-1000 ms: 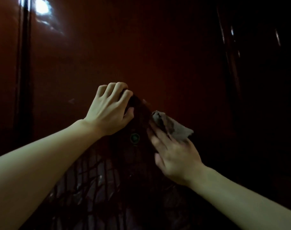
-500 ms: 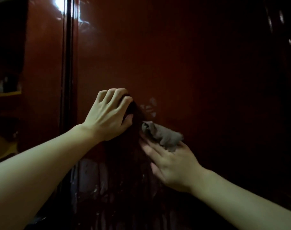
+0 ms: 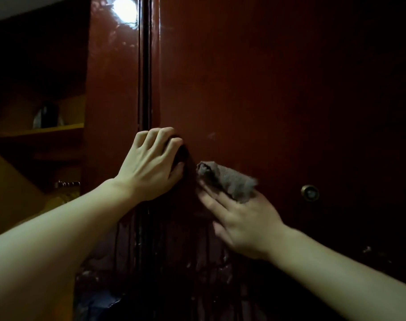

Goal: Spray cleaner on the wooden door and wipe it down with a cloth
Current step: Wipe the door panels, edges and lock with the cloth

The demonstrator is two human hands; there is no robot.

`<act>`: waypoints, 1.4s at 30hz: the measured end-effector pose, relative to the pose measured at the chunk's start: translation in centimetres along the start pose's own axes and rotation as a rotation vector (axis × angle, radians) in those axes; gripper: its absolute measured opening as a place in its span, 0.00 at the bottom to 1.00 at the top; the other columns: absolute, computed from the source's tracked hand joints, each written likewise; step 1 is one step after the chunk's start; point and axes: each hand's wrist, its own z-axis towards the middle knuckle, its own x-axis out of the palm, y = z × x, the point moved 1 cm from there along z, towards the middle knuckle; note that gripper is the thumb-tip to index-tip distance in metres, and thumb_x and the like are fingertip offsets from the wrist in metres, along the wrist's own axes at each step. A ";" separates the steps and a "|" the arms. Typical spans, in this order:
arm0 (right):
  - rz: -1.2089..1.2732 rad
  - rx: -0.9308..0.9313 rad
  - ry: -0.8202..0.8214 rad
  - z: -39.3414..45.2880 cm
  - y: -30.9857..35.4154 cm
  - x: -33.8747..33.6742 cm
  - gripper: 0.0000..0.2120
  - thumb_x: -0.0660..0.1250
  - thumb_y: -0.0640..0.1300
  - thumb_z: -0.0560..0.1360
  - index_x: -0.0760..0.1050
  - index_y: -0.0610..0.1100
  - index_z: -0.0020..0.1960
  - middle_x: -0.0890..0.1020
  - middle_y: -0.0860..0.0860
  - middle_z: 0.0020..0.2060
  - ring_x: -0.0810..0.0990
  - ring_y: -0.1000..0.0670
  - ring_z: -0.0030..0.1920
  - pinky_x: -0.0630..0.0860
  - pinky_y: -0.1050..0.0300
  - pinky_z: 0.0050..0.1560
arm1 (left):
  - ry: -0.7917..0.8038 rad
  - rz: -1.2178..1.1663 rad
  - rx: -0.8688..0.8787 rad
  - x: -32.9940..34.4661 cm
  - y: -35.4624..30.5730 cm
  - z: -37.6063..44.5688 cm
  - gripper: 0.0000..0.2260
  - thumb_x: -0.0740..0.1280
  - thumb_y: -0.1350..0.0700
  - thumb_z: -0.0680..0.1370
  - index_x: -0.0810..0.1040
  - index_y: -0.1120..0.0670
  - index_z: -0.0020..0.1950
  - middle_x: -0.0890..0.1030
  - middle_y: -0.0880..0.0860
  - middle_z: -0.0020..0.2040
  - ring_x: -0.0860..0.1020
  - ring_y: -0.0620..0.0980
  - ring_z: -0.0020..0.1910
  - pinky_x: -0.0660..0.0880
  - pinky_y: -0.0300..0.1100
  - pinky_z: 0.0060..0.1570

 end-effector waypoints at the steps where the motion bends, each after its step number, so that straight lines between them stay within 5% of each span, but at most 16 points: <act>1: -0.015 0.009 0.002 0.9 -0.8 -0.3 0.29 0.56 0.55 0.73 0.71 0.45 0.71 0.72 0.48 0.71 0.74 0.45 0.67 0.74 0.47 0.62 | 0.005 0.001 0.007 0.0 0.4 -0.3 0.22 0.60 0.46 0.74 0.73 0.61 0.60 0.73 0.61 0.60 0.70 0.60 0.59 0.64 0.54 0.55; 7: -0.033 0.336 -0.025 9.2 -4.5 -2.5 0.32 0.50 0.54 0.75 0.59 0.45 0.77 0.60 0.49 0.78 0.71 0.42 0.66 0.67 0.46 0.64 | 0.023 -0.002 -0.004 0.1 2.8 -2.0 0.22 0.60 0.47 0.74 0.74 0.61 0.60 0.74 0.61 0.60 0.71 0.61 0.59 0.65 0.54 0.56; 11: -0.072 0.166 -0.010 6.9 1.4 -0.1 0.32 0.55 0.54 0.71 0.70 0.44 0.72 0.72 0.47 0.71 0.77 0.43 0.58 0.73 0.51 0.53 | 0.035 -0.014 -0.030 0.1 4.1 -3.9 0.20 0.60 0.49 0.74 0.75 0.60 0.59 0.74 0.60 0.60 0.72 0.61 0.59 0.65 0.54 0.56; 16: 0.032 -0.142 0.084 2.3 8.4 2.3 0.32 0.55 0.57 0.69 0.71 0.46 0.70 0.73 0.48 0.70 0.69 0.44 0.68 0.70 0.50 0.62 | 0.082 -0.004 -0.020 0.0 5.0 -7.0 0.20 0.60 0.50 0.73 0.75 0.61 0.58 0.74 0.61 0.60 0.72 0.61 0.58 0.66 0.55 0.57; 20: 0.064 0.003 0.045 6.9 7.1 1.4 0.31 0.54 0.55 0.71 0.72 0.46 0.71 0.77 0.49 0.67 0.77 0.45 0.64 0.76 0.50 0.57 | 0.103 0.004 -0.032 -0.1 6.1 -8.8 0.20 0.61 0.50 0.73 0.74 0.61 0.60 0.74 0.61 0.60 0.72 0.61 0.58 0.67 0.55 0.56; 25: 0.097 0.072 0.027 10.7 9.5 1.8 0.33 0.55 0.52 0.73 0.65 0.39 0.74 0.67 0.43 0.74 0.65 0.44 0.74 0.57 0.47 0.72 | 0.110 0.019 -0.054 -0.3 7.4 -10.9 0.20 0.61 0.51 0.73 0.74 0.62 0.60 0.74 0.62 0.59 0.72 0.61 0.57 0.67 0.55 0.55; 33: 0.282 -0.483 0.125 6.0 15.4 4.6 0.21 0.59 0.50 0.70 0.80 0.46 0.58 0.84 0.44 0.53 0.82 0.42 0.55 0.78 0.49 0.55 | 0.241 0.079 -0.003 -1.0 9.5 -15.2 0.19 0.60 0.52 0.73 0.73 0.60 0.60 0.74 0.61 0.61 0.73 0.61 0.58 0.67 0.55 0.56; 38: 0.330 -0.337 -0.036 13.1 14.3 3.7 0.21 0.56 0.42 0.72 0.80 0.40 0.59 0.82 0.43 0.57 0.82 0.39 0.56 0.80 0.44 0.52 | 0.269 0.121 -0.050 -1.3 11.2 -16.4 0.20 0.59 0.52 0.74 0.72 0.61 0.62 0.74 0.61 0.61 0.72 0.61 0.58 0.67 0.55 0.56; 42: 0.334 -0.250 0.039 13.3 17.3 4.4 0.19 0.55 0.43 0.73 0.78 0.42 0.58 0.83 0.40 0.53 0.82 0.38 0.53 0.79 0.45 0.52 | 0.295 0.135 -0.084 -1.3 12.3 -17.6 0.21 0.60 0.54 0.72 0.71 0.61 0.63 0.73 0.61 0.61 0.71 0.61 0.59 0.66 0.55 0.55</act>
